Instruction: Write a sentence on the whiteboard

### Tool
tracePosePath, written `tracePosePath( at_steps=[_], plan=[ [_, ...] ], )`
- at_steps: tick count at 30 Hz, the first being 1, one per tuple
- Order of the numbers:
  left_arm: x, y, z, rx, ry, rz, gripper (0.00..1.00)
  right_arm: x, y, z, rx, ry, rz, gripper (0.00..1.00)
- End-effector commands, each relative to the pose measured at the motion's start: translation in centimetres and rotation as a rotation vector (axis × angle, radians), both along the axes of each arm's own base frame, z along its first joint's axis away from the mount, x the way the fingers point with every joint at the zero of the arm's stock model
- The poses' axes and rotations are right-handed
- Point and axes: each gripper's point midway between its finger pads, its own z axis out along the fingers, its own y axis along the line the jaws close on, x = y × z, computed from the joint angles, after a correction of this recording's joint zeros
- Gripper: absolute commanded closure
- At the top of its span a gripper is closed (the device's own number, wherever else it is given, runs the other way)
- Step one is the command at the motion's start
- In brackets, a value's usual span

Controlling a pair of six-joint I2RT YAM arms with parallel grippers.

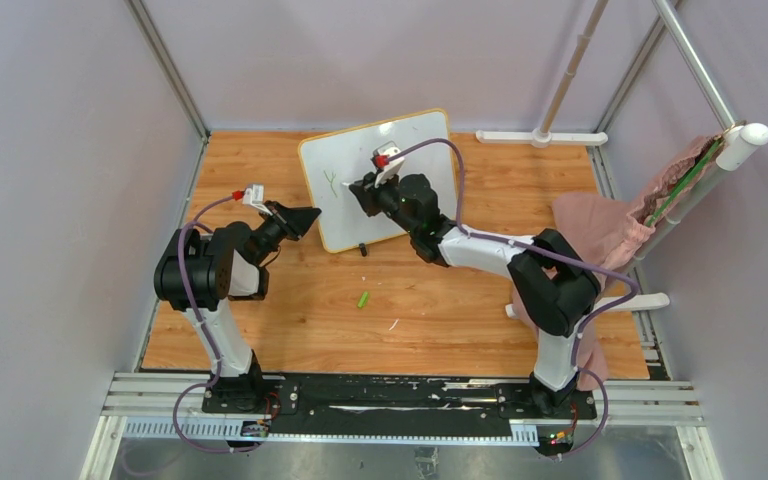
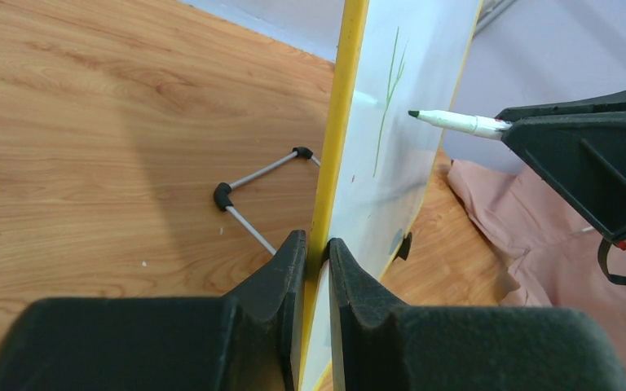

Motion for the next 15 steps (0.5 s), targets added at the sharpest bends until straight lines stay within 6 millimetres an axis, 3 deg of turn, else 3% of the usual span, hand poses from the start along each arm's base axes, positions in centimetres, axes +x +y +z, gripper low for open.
tracePosePath(
  at_steps=[1,15],
  plan=[
    [-0.5,-1.0,-0.7,0.024,-0.011,-0.029,1.0,0.9,0.4,1.5,0.022,-0.034,0.001,1.0],
    [-0.5,-1.0,-0.7,0.024,-0.012,-0.03,1.0,0.9,0.8,-0.5,-0.006,0.019,0.013,1.0]
  ],
)
